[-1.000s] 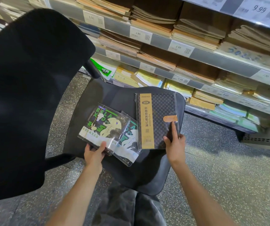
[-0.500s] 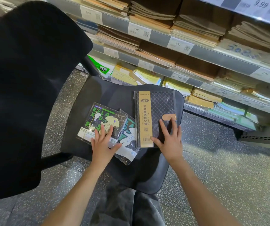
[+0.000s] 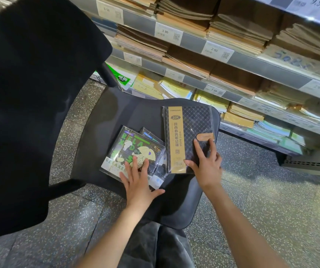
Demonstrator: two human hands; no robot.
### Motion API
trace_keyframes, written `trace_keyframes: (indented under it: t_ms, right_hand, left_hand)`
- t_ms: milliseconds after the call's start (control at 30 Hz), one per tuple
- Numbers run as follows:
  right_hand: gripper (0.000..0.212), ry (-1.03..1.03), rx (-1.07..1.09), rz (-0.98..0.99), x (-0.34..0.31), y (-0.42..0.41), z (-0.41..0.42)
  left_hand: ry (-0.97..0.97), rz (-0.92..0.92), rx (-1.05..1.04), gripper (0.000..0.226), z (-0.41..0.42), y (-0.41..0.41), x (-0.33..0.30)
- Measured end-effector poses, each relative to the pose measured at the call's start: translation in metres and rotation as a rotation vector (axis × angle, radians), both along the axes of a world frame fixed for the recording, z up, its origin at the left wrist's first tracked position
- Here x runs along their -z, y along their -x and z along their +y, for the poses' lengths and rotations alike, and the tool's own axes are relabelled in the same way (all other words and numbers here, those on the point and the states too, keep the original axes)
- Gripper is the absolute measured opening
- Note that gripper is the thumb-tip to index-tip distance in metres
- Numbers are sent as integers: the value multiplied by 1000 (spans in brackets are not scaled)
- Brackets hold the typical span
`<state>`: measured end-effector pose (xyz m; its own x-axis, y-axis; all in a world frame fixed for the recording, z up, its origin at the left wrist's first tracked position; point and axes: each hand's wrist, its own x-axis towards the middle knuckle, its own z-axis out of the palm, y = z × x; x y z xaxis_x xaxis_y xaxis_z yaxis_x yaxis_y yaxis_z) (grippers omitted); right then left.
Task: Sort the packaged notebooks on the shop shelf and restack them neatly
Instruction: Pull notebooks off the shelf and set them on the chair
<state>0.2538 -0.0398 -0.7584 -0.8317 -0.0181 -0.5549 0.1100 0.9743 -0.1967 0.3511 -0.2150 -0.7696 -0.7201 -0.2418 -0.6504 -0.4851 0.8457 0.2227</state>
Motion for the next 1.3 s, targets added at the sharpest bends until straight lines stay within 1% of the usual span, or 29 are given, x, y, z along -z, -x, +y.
trace_keyframes:
  t_ms: [133, 200, 300, 533, 633, 733, 800, 867, 933, 1033, 1133, 1200, 1300]
  right_hand:
    - [69, 5, 34, -17, -4, -1, 5]
    - [69, 8, 43, -19, -5, -1, 10]
    - [70, 11, 54, -12, -5, 0, 17]
    - [71, 18, 54, -17, -3, -1, 27]
    - [72, 27, 62, -20, -1, 1, 27]
    - [70, 39, 68, -14, 0, 2, 25]
    - [70, 64, 53, -14, 3, -1, 22]
    - [71, 91, 38, -19, 6, -6, 16]
    - [71, 106, 66, -11, 9, -11, 7]
    - [71, 118, 107, 4, 11, -16, -4]
    - [72, 127, 105, -9, 13, -15, -6]
    - [72, 118, 86, -14, 13, -13, -3]
    - [72, 102, 60, -22, 11, -13, -3]
  left_hand:
    - [99, -33, -41, 109, 14, 10, 3]
    - [120, -22, -43, 108, 17, 10, 5]
    - [151, -2, 2, 112, 16, 9, 7]
    - [253, 58, 87, 106, 12, 15, 13]
    - [244, 66, 38, 109, 4, 20, 16]
    - [201, 87, -86, 104, -13, 39, 18]
    - [206, 88, -176, 100, -26, 58, 20]
    - [245, 77, -201, 99, -34, 69, 23]
    - [272, 90, -168, 96, -36, 69, 22]
    - [256, 135, -124, 83, -27, 58, 22]
    - [260, 173, -112, 74, -20, 58, 22]
    - [271, 153, -94, 72, -17, 60, 20]
    - [313, 127, -9, 74, -15, 63, 18]
